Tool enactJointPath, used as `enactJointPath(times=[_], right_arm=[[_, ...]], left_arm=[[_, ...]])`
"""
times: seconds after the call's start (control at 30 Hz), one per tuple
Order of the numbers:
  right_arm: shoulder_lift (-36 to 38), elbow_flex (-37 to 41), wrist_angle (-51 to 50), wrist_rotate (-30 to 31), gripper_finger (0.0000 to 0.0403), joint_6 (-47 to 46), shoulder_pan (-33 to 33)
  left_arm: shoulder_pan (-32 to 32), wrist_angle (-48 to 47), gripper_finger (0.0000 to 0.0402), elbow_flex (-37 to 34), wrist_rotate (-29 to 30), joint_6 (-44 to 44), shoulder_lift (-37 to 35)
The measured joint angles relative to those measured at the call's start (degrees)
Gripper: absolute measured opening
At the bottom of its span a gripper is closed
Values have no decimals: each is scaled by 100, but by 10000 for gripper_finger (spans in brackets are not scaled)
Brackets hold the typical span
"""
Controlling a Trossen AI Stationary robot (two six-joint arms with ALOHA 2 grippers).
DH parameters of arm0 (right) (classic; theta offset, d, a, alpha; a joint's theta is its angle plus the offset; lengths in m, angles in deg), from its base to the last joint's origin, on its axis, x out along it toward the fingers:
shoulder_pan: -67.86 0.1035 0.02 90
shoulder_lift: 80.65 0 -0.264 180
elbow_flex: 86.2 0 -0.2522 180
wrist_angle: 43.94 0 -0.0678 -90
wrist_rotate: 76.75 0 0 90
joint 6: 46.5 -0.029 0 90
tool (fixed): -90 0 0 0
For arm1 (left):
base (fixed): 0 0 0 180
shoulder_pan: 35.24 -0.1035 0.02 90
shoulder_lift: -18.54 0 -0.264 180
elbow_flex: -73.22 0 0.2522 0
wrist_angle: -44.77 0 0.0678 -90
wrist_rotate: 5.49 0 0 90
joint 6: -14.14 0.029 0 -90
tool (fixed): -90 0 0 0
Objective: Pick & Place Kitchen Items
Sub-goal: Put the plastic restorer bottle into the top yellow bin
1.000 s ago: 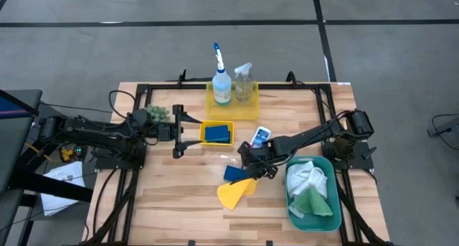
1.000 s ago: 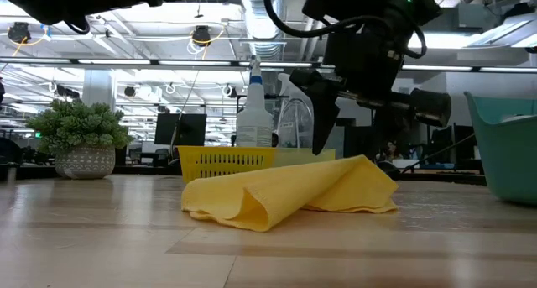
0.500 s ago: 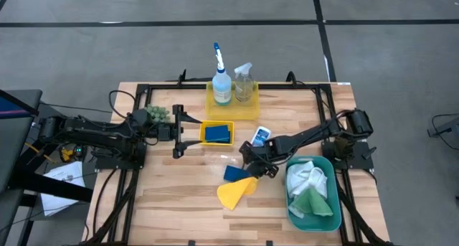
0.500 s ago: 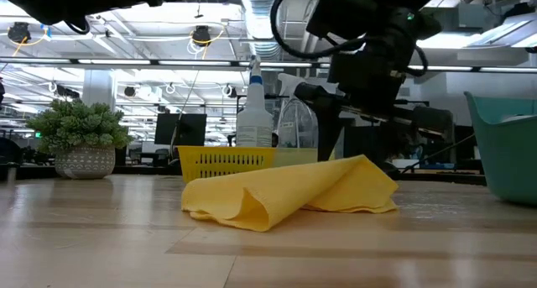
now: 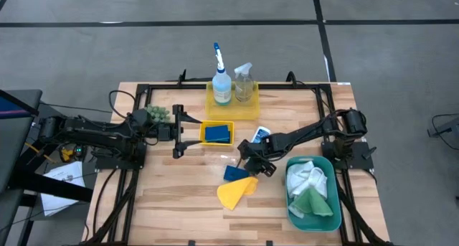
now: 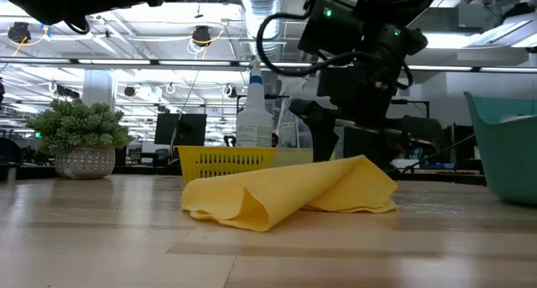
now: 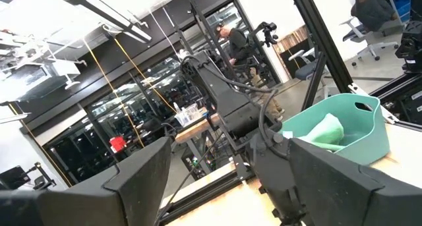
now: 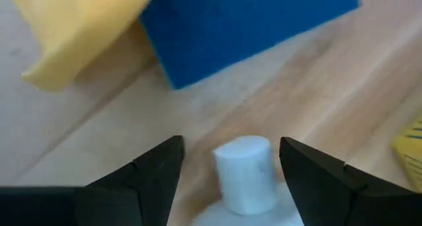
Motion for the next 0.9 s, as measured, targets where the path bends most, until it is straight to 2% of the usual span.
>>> enactJointPath(times=[0.17, 0.37, 0.5, 0.77, 0.9], right_arm=[[-245, -21, -82, -34, 248, 4, -3], [-187, 5, -85, -11, 241, -108, 0], [-118, 16, -77, -3, 210, -294, 1], [-121, 21, -144, -157, 107, -290, 4], [-121, 21, -140, -228, 106, -138, 39]], left_arm=[[2, 8, 298, 1, 0, 0, 0], [0, -3, 298, 1, -1, 1, 0], [1, -1, 298, 1, -2, 0, 0], [0, -2, 298, 1, -2, 0, 0], [0, -2, 298, 1, 0, 0, 0]])
